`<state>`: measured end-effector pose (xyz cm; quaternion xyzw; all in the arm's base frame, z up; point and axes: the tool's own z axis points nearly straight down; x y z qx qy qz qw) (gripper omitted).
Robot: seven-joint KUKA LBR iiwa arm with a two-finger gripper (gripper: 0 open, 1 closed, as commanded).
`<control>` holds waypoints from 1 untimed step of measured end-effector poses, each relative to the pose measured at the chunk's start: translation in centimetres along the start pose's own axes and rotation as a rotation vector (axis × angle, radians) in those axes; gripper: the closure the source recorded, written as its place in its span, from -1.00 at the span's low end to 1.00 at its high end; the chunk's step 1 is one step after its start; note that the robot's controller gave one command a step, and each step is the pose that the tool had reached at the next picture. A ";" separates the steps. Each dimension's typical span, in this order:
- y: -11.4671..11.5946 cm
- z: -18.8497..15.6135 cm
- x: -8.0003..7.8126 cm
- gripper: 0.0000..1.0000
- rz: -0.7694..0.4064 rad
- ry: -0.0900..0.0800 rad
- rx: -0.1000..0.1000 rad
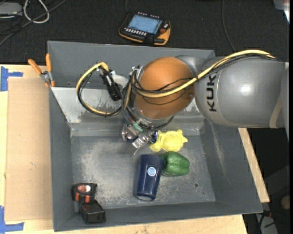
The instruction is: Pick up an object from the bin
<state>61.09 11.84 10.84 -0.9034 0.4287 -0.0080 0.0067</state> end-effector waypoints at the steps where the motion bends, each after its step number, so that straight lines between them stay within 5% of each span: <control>1: 0.9 0.3 0.7 1.00 -0.067 -0.002 -0.001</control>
Offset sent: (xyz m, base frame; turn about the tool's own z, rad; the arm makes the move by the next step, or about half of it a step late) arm -0.0072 -0.0420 -0.0119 -0.0575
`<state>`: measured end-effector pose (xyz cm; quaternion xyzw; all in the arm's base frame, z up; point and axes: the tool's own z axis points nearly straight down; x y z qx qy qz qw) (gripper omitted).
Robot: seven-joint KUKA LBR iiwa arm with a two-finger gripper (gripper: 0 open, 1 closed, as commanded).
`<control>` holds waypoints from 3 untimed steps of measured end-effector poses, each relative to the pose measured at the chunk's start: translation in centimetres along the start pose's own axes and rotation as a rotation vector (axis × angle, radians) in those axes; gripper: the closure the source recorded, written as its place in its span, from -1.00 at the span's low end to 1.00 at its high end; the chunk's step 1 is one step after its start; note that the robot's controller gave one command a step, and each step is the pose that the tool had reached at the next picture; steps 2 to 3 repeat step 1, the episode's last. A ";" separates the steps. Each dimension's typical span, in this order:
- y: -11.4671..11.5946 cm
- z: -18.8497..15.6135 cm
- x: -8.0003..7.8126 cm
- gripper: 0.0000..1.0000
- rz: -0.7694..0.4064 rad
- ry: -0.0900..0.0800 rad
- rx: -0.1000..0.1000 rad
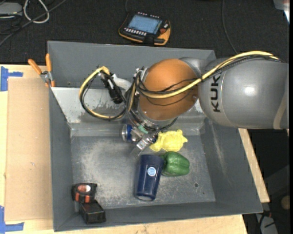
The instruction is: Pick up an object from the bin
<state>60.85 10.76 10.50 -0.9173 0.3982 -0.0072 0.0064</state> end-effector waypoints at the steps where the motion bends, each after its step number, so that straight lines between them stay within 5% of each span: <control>1: 2.6 1.0 1.9 1.00 0.018 -0.003 -0.003; 3: 2.6 1.0 1.9 1.00 0.018 -0.003 -0.003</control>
Offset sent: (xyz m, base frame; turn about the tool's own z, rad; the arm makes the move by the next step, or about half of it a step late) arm -0.0207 -0.0318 0.0551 0.0355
